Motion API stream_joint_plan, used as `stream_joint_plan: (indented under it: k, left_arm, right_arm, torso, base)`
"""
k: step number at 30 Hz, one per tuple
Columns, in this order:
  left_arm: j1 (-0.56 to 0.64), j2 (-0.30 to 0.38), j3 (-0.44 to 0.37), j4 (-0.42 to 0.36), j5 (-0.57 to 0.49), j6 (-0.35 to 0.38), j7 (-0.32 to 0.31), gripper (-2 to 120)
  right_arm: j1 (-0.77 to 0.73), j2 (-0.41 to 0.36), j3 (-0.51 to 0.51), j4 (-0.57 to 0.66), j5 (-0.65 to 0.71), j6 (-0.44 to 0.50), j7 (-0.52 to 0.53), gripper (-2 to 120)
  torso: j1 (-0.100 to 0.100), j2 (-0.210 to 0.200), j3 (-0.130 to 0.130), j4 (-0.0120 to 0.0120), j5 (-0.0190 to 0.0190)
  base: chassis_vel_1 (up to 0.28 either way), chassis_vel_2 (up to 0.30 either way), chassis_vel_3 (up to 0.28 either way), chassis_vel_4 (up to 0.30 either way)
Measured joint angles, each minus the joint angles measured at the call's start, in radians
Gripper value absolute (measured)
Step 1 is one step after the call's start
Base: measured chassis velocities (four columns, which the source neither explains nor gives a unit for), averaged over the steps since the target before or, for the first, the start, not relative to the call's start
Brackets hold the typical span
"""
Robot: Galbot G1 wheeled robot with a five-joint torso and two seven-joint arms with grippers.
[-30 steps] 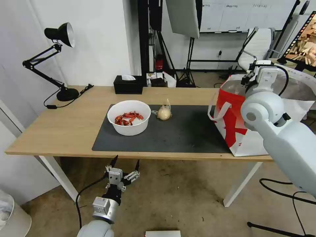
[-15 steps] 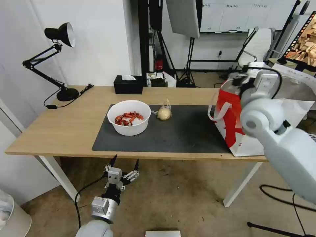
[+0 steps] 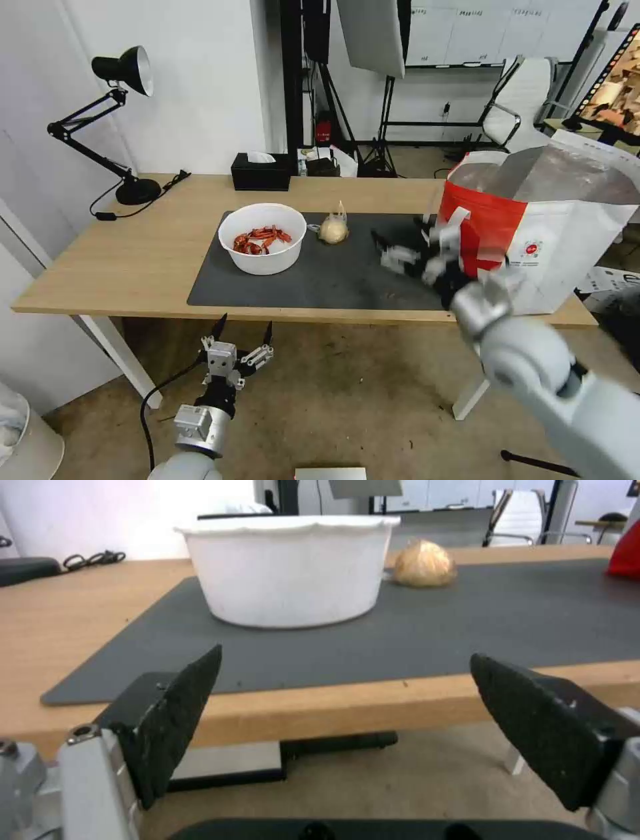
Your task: Pick up the trash from the table and place it into the takeout bag.
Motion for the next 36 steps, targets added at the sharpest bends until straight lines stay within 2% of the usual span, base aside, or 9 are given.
stream_joint_plan:
  k: [1,2,5,6,9,14,36]
  left_arm:
    - [0.003,-0.002,0.001,0.002,0.003,-0.001,0.000,100]
    - [0.003,-0.002,0.001,0.002,0.003,-0.001,0.000,100]
    - [0.008,-0.013,0.005,0.008,0.012,-0.007,0.000,100]
    - [0.008,-0.013,0.005,0.008,0.012,-0.007,0.000,100]
    - [0.014,-0.024,0.008,0.015,0.026,-0.011,-0.002,100]
    - [0.015,-0.026,0.009,0.021,0.030,-0.014,-0.003,100]
    - [0.012,-0.027,0.009,0.029,0.030,-0.017,-0.003,100]
  right_arm:
    - [-0.053,0.024,0.007,-0.008,-0.041,0.054,0.000,100]
    - [-0.053,0.024,0.007,-0.008,-0.041,0.054,0.000,100]
    - [-0.167,0.088,0.001,-0.056,-0.135,0.203,0.001,100]
    - [-0.167,0.088,0.001,-0.056,-0.135,0.203,0.001,100]
    - [-0.223,0.132,-0.012,-0.118,-0.188,0.302,0.004,100]
    - [-0.248,0.153,-0.022,-0.151,-0.207,0.327,0.010,100]
    - [-0.268,0.164,-0.052,-0.154,-0.218,0.307,0.029,100]
  torso:
    - [0.000,0.000,0.000,0.0002,-0.0002]
    - [0.000,0.000,0.000,0.0002,-0.0002]
    - [0.000,0.000,0.000,0.0000,-0.0002]
    - [0.000,0.000,0.000,0.0000,-0.0002]
    - [0.000,0.000,0.000,0.0001,-0.0001]
    - [0.000,0.000,0.000,0.0002,0.0000]
    - [0.000,0.000,0.000,0.0002,0.0000]
  base:
    - [0.000,0.000,0.000,0.000]
    - [0.000,0.000,0.000,0.000]
    - [0.000,0.000,0.000,0.000]
    - [0.000,0.000,0.000,0.000]
    - [0.000,0.000,0.000,0.000]
    - [0.000,0.000,0.000,0.000]
    - [0.000,0.000,0.000,0.000]
